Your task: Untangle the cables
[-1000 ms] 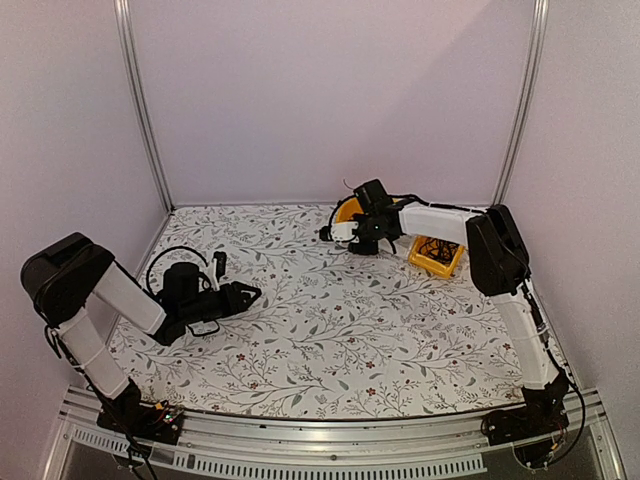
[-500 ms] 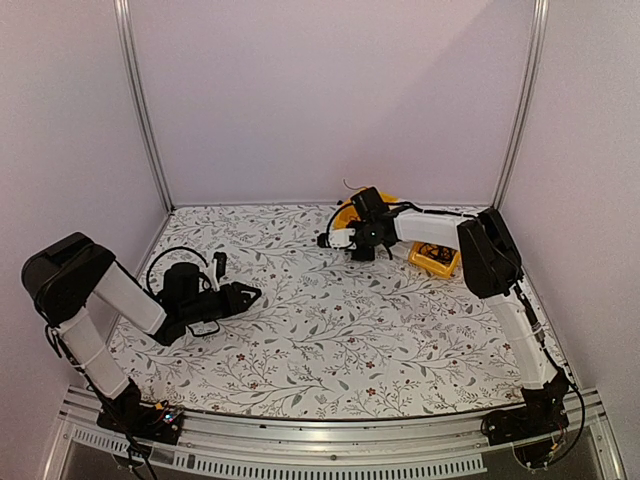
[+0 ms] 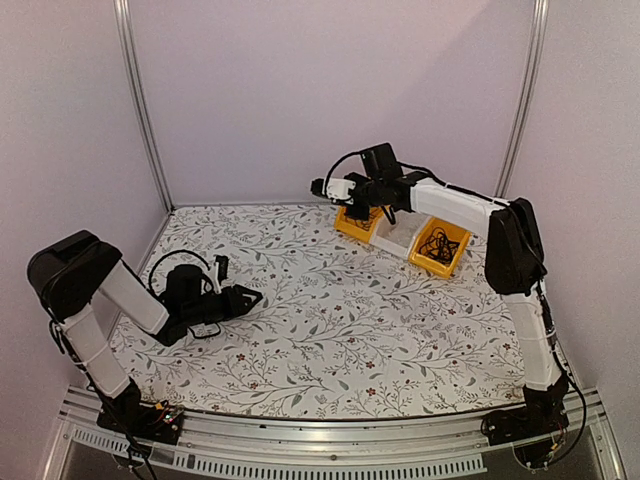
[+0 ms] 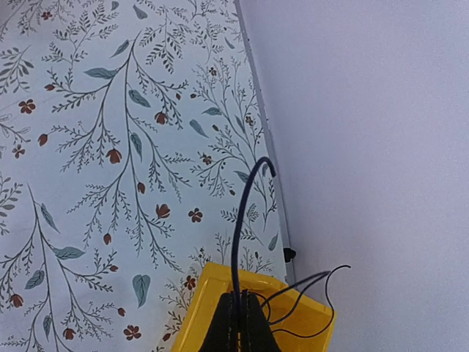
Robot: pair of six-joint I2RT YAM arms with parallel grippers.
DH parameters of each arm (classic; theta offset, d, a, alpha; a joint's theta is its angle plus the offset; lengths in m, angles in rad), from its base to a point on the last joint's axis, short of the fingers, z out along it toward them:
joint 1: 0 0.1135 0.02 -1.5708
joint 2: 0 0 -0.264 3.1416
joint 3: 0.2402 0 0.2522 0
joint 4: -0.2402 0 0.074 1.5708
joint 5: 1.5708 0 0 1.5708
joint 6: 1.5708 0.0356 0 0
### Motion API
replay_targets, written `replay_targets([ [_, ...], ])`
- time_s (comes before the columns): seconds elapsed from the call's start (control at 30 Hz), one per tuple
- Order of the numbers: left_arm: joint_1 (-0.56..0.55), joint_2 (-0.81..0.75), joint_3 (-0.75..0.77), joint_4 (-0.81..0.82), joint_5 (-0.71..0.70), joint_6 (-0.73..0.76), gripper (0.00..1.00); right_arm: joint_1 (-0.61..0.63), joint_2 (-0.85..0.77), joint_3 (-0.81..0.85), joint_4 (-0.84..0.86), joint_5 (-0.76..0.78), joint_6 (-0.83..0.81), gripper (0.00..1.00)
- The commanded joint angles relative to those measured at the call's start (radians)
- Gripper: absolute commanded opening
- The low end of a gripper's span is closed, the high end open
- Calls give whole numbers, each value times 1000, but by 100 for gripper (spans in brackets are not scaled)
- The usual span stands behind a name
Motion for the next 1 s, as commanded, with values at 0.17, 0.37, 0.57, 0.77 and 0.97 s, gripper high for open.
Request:
replay_targets([
  [0.17,-5,10,19,24,8,-8,47,-71,-48,94,84,-7,51,0],
  [0.37,-6,7,17,18,7,-10,47,-142,3,137,92,-41,91,0],
  [0.57,-7,10,16,16,8,-22,47,-191,82,138,92,-136,180,0],
  [0.77,-11,4,10,5,1,-25,47,-192,152,150,112,-183,218,0],
  [0.97,-13,6,15,-3,-1,-25,47,-191,197,170,115,-201,239,5],
])
